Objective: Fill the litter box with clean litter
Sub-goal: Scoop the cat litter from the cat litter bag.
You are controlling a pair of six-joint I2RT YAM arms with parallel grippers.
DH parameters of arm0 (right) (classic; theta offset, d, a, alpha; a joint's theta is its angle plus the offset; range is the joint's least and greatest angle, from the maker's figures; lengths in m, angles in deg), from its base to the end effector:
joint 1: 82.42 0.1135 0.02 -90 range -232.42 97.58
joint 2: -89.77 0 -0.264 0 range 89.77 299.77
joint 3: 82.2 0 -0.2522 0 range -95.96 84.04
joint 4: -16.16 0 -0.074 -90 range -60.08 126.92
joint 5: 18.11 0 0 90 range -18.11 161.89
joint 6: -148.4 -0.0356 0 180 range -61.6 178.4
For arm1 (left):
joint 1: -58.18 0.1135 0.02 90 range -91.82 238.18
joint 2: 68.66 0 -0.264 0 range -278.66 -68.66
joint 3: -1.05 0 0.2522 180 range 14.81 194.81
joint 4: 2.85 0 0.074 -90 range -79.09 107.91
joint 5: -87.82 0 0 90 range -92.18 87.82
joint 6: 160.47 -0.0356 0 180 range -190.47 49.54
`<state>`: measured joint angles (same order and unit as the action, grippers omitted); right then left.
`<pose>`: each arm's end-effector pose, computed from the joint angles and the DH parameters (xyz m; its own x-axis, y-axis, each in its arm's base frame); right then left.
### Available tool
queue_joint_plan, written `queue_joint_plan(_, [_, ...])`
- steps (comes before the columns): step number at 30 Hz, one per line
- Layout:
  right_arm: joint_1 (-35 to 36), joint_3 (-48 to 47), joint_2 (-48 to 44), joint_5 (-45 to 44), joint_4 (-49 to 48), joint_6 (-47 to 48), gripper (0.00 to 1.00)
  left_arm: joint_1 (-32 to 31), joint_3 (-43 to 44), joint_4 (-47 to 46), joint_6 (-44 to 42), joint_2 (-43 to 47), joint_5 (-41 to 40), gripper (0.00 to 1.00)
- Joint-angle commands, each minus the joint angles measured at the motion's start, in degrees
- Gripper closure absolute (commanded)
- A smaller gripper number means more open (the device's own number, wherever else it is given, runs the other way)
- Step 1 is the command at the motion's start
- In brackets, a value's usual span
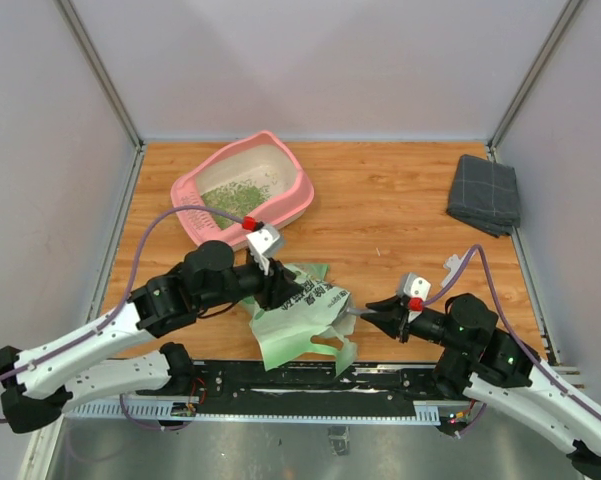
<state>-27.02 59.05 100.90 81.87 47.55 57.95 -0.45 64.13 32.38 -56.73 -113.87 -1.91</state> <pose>0.0479 0.0803 0.2742 -0.0445 -0.0508 -0.9977 -0.9086 0.4173 0.0192 0.0929 -0.1526 0.3455 -0.3542 0.1247 -0.9268 0.7948 0.5624 -0.2281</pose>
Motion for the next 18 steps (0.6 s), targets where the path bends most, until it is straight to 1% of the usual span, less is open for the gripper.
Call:
queue_joint_plan(1, [-1.1, -0.2, 0.7, 0.2, -6.6, 1.1, 0.99, -0.6, -0.9, -11.8, -4.5, -4.9, 15.7, 0.57])
queue_joint_plan(3, [-1.1, -0.5, 0.8, 0.3, -7.6, 2.6, 0.99, -1.4, -1.0, -16.2, -4.3, -6.9, 19.4, 0.54])
queue_joint_plan(6, [-1.1, -1.5, 0.7, 0.9, -6.4, 3.6, 0.99, -3.4, 0.0, -18.6, -6.0, -10.0, 20.2, 0.49])
queue_joint_plan(11, [-1.1, -1.8, -3.6, 0.5, -4.2, 3.5, 0.99, -6.4, 4.7, -14.6, -11.5, -17.8, 16.8, 0.47])
queue_joint_plan(14, [-1.1, -2.9, -4.8, 0.4, -2.5, 3.5, 0.99, -6.9, 5.5, -15.6, -11.9, -19.6, 15.6, 0.46])
queue_joint_plan(18, [-1.0, -3.3, -4.4, 1.1, -1.7, 3.4, 0.99, -7.3, 7.0, -13.8, -14.3, -21.9, 13.8, 0.46])
